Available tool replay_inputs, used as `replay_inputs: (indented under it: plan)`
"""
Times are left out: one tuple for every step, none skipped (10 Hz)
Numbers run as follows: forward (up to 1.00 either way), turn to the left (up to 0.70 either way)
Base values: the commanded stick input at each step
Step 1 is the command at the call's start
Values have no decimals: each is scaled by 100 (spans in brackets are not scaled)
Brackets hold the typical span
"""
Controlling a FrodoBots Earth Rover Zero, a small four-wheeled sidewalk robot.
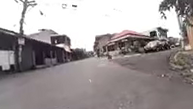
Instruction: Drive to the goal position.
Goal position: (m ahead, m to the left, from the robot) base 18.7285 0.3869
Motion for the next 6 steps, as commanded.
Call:
replay_inputs:
  plan:
    - [70, 1]
    - [70, 1]
    - [70, 1]
    - [70, 1]
    - [70, 1]
    - [70, 1]
